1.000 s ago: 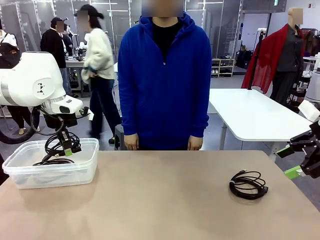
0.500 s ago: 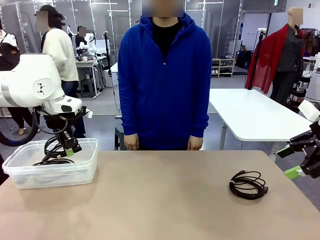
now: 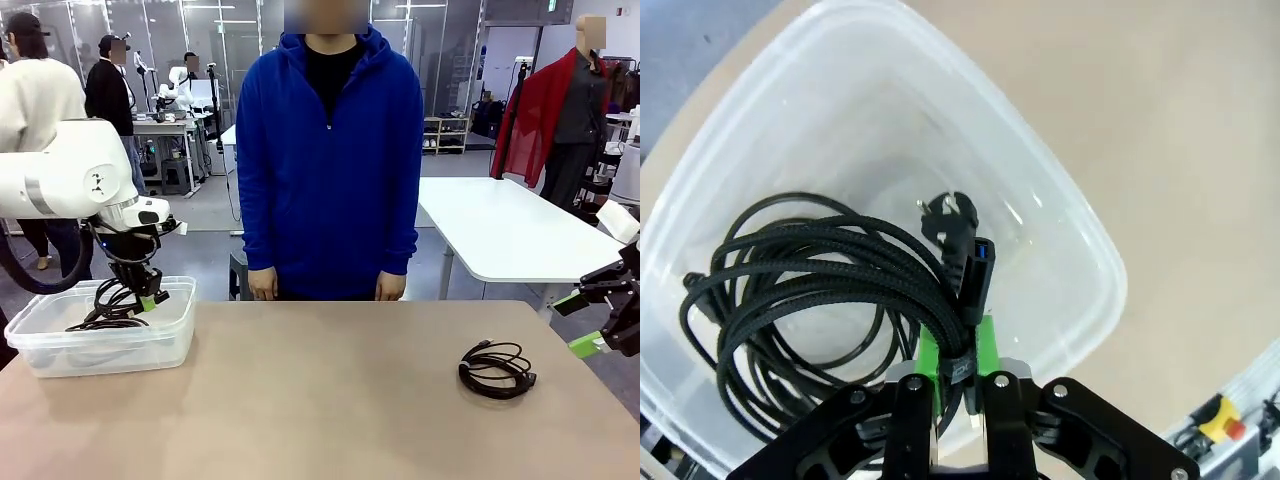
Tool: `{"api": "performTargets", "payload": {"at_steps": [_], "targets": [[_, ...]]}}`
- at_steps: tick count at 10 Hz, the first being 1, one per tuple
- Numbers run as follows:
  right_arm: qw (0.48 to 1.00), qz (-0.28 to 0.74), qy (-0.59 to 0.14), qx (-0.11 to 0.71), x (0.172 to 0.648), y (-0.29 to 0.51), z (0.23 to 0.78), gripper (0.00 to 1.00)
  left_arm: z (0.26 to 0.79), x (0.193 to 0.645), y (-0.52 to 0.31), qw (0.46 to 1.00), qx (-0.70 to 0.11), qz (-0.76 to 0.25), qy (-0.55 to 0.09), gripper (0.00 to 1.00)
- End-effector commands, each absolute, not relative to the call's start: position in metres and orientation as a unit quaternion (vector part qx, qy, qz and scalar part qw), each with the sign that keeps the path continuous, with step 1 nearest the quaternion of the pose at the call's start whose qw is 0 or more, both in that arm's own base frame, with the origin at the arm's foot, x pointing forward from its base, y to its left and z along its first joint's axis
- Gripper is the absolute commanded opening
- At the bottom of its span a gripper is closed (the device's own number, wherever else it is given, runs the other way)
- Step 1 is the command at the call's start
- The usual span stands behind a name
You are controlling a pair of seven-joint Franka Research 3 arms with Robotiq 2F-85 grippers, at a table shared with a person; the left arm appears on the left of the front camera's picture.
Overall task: Organize and store the cables.
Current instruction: Place the USB Extension Cable into the Organizing box.
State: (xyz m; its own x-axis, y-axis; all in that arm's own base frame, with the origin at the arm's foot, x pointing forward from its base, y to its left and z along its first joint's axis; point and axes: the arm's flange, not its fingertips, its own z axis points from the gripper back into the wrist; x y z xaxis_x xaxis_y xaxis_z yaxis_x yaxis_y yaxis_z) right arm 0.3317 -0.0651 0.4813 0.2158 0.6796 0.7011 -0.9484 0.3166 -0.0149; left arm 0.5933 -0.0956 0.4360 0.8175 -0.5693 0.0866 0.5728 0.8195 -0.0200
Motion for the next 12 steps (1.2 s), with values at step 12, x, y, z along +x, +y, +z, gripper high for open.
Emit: {"api": "performTargets", "payload": {"at_steps": [12], "targets": [[0.748,0.541,-0.315,0.221,0.331,-0.064,0.481,1.00,0.407,0.621,-0.102,0.954,-0.021,-0.300,0.003,0.45]]}}
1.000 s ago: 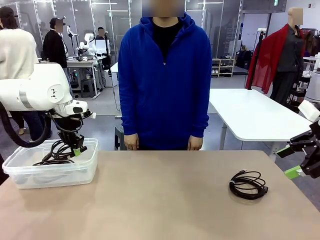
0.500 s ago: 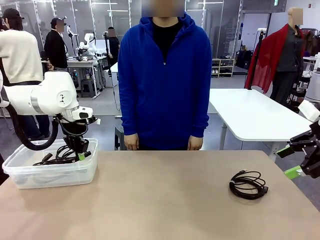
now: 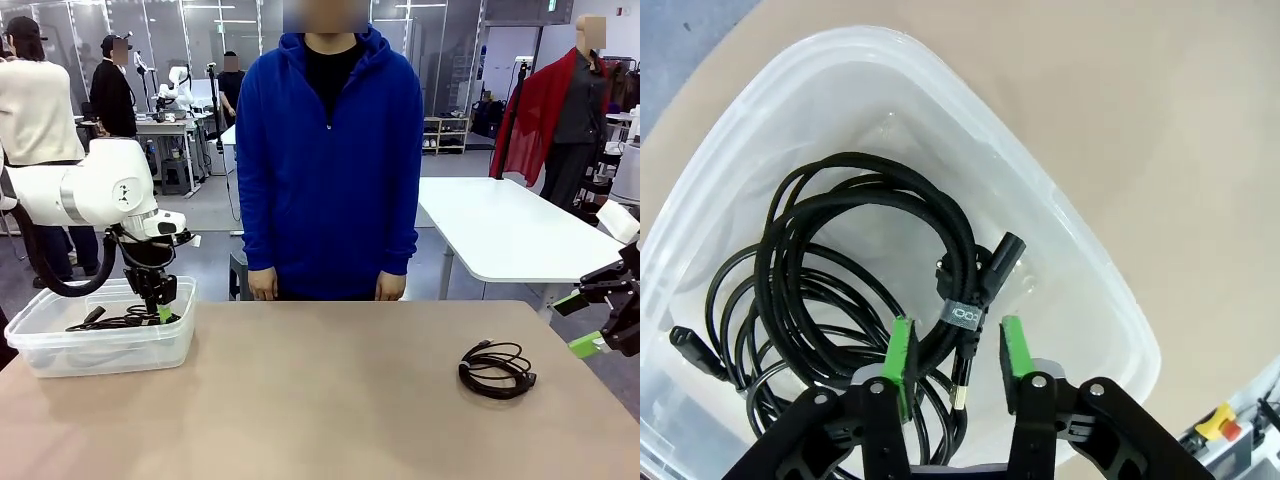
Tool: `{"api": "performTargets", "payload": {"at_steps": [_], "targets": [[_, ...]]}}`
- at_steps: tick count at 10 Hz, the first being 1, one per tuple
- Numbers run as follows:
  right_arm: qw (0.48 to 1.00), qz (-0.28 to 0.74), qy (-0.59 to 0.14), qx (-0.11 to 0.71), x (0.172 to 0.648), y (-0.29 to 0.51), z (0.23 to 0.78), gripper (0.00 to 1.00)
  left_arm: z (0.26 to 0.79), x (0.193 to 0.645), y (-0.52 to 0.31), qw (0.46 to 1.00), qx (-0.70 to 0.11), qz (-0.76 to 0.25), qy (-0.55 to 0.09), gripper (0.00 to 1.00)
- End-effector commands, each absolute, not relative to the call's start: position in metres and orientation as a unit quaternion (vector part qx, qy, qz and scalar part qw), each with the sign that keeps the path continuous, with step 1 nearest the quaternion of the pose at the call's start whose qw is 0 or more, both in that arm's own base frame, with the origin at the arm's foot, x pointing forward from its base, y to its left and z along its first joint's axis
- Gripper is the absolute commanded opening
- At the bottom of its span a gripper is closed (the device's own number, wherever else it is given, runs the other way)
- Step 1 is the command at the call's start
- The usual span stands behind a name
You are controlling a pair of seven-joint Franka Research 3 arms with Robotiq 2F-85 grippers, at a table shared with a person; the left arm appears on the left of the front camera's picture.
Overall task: Organize and store the cables.
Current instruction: Place the USB Extension Cable into the Organizing box.
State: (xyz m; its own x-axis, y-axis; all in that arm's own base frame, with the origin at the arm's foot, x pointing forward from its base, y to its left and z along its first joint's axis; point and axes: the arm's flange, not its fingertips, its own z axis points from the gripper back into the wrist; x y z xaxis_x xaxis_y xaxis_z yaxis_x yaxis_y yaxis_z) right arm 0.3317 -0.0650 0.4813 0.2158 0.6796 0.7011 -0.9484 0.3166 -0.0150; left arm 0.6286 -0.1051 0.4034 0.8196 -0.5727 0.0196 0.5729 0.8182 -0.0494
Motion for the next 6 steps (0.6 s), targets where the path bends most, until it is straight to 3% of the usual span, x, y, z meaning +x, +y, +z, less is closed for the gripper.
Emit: {"api": "performTargets", "payload": {"at_steps": [1,6], "targets": [[0.748,0.541,-0.315,0.221,0.331,-0.064,0.481,1.00,0.407,0.619,-0.101,0.954,-0.019,-0.298,0.003,0.52],[0.748,0.541,-0.315,0.221,0.331,-0.064,0.481,1.00,0.413,0.608,-0.103,0.956,-0.014,-0.294,-0.010,0.76]]}}
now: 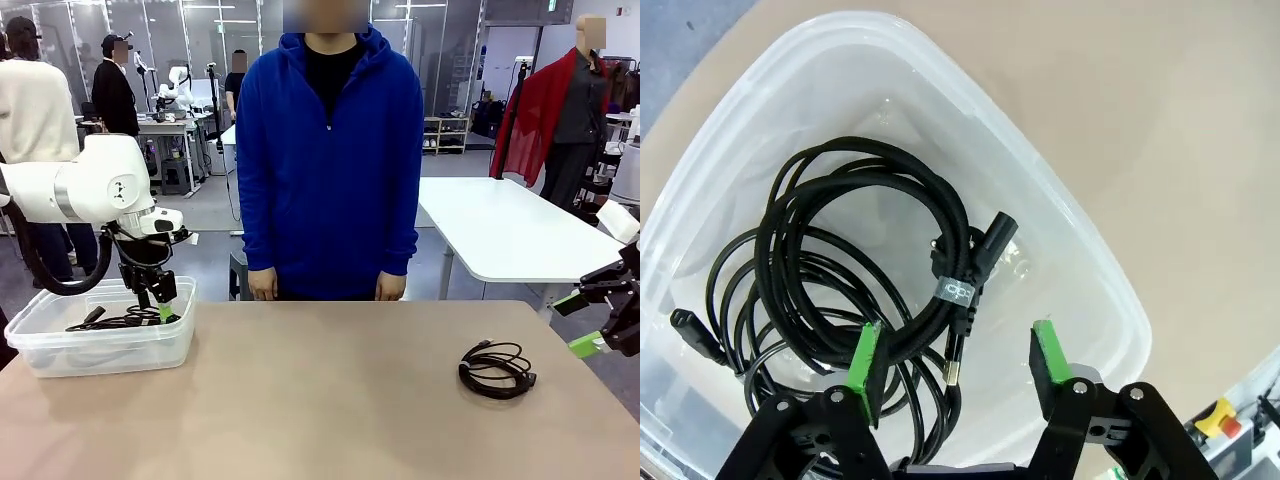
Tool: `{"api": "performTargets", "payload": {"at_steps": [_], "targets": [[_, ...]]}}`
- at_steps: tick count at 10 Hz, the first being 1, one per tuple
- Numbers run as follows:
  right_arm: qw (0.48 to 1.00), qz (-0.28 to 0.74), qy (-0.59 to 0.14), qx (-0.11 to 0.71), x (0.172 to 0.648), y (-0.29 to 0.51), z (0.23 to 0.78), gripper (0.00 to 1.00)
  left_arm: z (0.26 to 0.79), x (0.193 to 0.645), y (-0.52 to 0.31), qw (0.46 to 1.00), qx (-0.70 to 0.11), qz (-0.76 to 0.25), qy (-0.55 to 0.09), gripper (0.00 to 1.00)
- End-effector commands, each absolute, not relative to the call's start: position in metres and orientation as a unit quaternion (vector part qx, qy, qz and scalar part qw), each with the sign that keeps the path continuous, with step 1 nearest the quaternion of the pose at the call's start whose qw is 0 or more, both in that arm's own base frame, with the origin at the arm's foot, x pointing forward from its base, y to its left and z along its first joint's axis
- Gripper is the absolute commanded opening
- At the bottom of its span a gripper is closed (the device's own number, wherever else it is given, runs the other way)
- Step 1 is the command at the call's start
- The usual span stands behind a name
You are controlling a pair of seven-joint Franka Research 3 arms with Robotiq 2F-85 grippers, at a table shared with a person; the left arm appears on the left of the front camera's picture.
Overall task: Organize and store the cables.
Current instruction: Place the USB Extension Cable into the Organizing box.
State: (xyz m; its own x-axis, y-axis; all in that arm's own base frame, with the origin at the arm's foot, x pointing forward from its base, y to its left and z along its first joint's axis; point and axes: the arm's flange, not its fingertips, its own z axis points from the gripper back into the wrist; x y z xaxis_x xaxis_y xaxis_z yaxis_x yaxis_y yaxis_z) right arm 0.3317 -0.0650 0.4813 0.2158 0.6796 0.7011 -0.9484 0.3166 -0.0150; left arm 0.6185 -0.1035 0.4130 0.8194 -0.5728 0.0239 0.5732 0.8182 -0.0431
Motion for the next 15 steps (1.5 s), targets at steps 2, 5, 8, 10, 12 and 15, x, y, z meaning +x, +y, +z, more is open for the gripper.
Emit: {"api": "performTargets", "payload": {"at_steps": [2,5,8,10,12,15], "targets": [[0.748,0.541,-0.315,0.221,0.3311,-0.0644,0.4806,1.00,0.4148,0.6031,-0.1059,0.956,-0.014,-0.294,-0.013,0.86],[0.748,0.541,-0.315,0.221,0.3311,-0.0644,0.4806,1.00,0.4092,0.5979,-0.1120,0.953,-0.030,-0.301,-0.010,0.98],[0.748,0.541,-0.315,0.221,0.3311,-0.0644,0.4806,1.00,0.4139,0.6075,-0.1105,0.952,-0.026,-0.306,-0.003,0.98],[0.748,0.541,-0.315,0.221,0.3311,-0.0644,0.4806,1.00,0.4139,0.6075,-0.1105,0.952,-0.026,-0.306,-0.003,0.98],[0.748,0.541,-0.315,0.221,0.3311,-0.0644,0.4806,1.00,0.4139,0.6075,-0.1105,0.952,-0.026,-0.306,-0.003,0.98],[0.748,0.541,-0.315,0.221,0.3311,-0.0644,0.4806,1.00,0.4139,0.6075,-0.1105,0.952,-0.026,-0.306,-0.003,0.98]]}}
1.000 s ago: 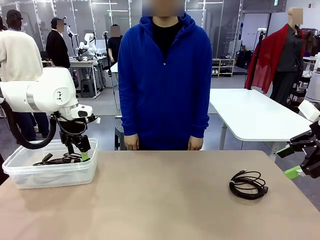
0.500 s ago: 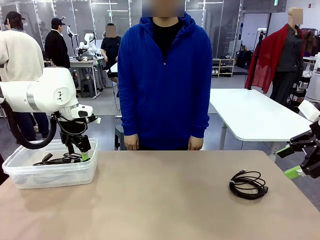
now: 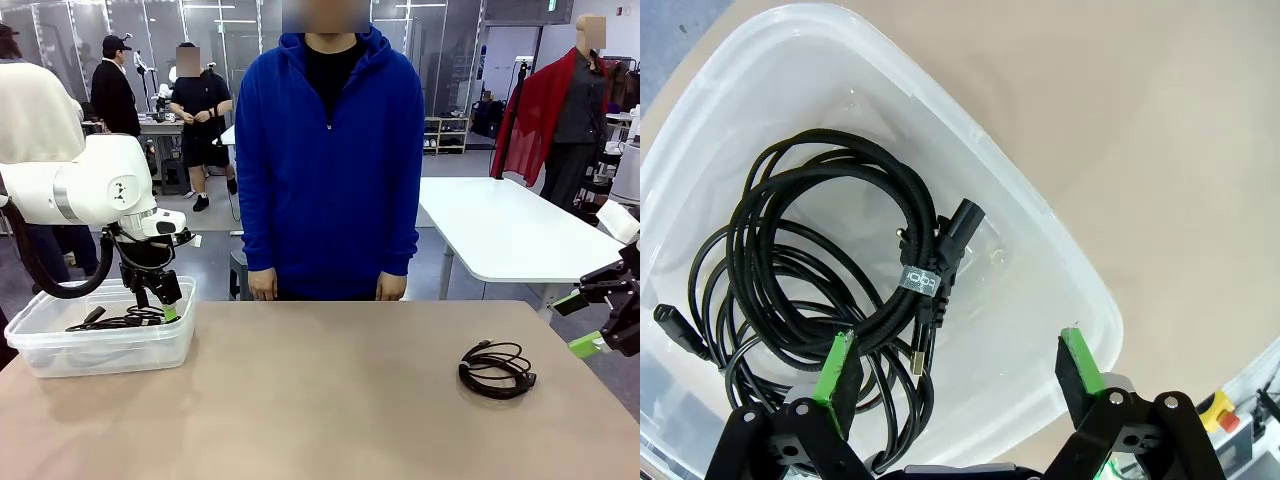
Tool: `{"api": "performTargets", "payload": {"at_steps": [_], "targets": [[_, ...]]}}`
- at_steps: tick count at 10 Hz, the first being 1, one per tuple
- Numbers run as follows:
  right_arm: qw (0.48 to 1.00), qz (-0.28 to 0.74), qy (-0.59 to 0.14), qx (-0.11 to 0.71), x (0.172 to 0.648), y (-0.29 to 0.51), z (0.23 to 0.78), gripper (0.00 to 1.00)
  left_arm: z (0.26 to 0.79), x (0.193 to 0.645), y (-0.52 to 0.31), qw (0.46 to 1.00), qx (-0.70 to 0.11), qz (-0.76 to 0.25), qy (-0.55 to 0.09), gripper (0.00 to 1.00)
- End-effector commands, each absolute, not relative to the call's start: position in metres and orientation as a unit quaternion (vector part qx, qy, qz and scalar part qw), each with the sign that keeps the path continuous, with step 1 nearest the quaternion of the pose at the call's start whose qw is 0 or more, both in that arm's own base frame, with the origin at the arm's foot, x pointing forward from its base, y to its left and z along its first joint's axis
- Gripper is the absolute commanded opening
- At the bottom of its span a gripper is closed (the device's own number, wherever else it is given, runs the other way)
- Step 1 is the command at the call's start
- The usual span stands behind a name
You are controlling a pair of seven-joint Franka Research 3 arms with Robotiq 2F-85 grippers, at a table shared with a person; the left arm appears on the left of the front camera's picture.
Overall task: Organize and store the cables.
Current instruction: Place the USB Extension Cable into the Organizing box.
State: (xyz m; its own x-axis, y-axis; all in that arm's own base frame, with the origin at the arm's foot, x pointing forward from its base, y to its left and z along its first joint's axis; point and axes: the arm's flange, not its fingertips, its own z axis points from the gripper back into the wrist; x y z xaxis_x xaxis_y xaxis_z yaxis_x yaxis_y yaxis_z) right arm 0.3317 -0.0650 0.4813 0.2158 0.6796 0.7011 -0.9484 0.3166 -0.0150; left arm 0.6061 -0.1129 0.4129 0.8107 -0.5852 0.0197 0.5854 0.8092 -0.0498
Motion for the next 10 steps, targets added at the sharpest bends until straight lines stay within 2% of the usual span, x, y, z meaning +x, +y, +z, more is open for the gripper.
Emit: {"api": "performTargets", "payload": {"at_steps": [1,7,9,10], "targets": [[0.748,0.541,-0.315,0.221,0.331,-0.064,0.481,1.00,0.414,0.608,-0.110,0.952,-0.026,-0.306,-0.003,0.98],[0.748,0.541,-0.315,0.221,0.331,-0.064,0.481,1.00,0.413,0.606,-0.113,0.951,-0.027,-0.308,-0.002,0.97],[0.748,0.541,-0.315,0.221,0.331,-0.064,0.481,1.00,0.446,0.585,-0.103,0.942,-0.042,-0.320,-0.089,0.98],[0.748,0.541,-0.315,0.221,0.331,-0.064,0.481,1.00,0.462,0.571,-0.097,0.940,-0.036,-0.322,-0.111,0.98]]}}
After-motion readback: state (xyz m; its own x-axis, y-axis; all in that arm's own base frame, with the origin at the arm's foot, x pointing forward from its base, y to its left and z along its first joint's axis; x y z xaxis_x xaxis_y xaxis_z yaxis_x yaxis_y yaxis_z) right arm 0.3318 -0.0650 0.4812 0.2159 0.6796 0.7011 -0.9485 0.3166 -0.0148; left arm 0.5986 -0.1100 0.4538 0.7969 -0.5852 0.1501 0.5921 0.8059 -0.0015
